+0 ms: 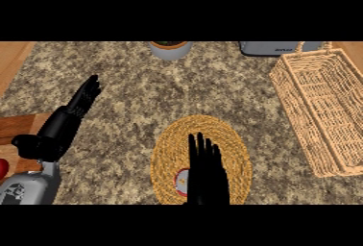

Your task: Pick the can from the placemat and place it in the basket

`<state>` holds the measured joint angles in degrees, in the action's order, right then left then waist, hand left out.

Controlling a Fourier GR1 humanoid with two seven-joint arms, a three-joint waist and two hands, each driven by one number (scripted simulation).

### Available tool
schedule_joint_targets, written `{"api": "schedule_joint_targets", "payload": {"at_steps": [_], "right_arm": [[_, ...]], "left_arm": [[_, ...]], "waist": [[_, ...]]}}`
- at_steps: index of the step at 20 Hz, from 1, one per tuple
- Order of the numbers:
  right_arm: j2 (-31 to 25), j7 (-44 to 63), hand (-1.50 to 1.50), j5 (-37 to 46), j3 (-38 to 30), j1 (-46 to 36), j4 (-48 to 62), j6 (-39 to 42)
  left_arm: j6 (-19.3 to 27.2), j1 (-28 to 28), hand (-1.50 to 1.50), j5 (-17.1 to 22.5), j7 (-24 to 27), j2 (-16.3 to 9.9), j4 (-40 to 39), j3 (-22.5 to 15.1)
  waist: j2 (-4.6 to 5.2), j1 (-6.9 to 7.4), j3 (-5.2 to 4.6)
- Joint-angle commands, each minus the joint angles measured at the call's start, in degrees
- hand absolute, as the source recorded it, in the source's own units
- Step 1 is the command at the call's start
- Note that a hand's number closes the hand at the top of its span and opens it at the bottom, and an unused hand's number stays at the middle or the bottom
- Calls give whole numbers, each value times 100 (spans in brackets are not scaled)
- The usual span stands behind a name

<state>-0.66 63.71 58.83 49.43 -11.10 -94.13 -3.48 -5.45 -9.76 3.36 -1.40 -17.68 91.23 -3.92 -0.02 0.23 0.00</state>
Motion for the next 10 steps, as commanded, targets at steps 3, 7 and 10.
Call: {"api": "schedule_joint_targets", "payload": {"at_steps": [3, 7, 10], "right_arm": [[63, 311, -150, -226, -209, 74, 314, -125], [63, -17, -150, -473, -121, 123, 781, -507], [64, -206, 150, -648, 3, 200, 883, -466]], "left_arm": [[-28, 127, 0, -288, 556, 220, -417, -26], [35, 0, 0, -360, 145, 353, -205, -46], [-40, 66, 0, -322, -224, 374, 240, -45]], "waist": [[8, -21, -1], [5, -7, 1], [-1, -3, 2]]}}
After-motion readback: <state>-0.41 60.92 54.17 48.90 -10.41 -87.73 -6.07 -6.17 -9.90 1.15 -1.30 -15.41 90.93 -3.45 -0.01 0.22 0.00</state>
